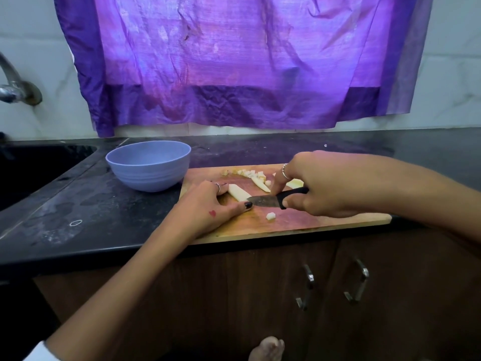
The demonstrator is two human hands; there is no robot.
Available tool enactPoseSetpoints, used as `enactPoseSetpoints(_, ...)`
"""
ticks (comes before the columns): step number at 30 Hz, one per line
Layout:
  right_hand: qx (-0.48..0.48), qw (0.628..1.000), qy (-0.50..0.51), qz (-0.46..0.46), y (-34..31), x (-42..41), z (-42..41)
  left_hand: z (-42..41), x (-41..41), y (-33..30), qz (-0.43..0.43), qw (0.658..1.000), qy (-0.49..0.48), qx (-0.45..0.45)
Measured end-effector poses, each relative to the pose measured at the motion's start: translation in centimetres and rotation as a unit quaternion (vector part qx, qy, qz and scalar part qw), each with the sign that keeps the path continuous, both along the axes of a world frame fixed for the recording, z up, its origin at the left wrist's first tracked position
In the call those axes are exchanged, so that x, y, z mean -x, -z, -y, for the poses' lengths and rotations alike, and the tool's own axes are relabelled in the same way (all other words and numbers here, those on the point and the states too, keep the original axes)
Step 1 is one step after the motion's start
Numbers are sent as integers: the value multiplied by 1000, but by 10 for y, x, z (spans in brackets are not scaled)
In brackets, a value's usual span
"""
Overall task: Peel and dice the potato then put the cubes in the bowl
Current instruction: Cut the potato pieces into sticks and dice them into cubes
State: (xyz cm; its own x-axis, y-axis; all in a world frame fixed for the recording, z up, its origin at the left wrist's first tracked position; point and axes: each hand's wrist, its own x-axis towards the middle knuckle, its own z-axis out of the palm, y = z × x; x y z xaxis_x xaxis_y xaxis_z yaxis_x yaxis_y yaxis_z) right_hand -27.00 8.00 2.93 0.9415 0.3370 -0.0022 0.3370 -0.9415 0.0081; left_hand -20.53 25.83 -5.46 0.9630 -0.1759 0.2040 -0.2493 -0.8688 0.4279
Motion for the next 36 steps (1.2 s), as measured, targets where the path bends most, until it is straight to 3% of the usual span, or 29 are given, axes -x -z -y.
enactPoseSetpoints(11, -33, 998, 25, -42, -2, 9, 9, 1, -1, 1, -9, 1000, 0, 11)
enactPoseSetpoints(23, 35, 986, -28, 163, 63, -4, 16, -2, -9, 7, -11, 998, -8, 55)
enactPoseSetpoints(31, 4, 986, 35, 160, 54, -30, 19, -4, -8, 9, 26, 997, -44, 53)
enactPoseSetpoints(36, -110, 986, 61, 109, 50, -27, 36, -6, -4, 6, 54, 997, -30, 50)
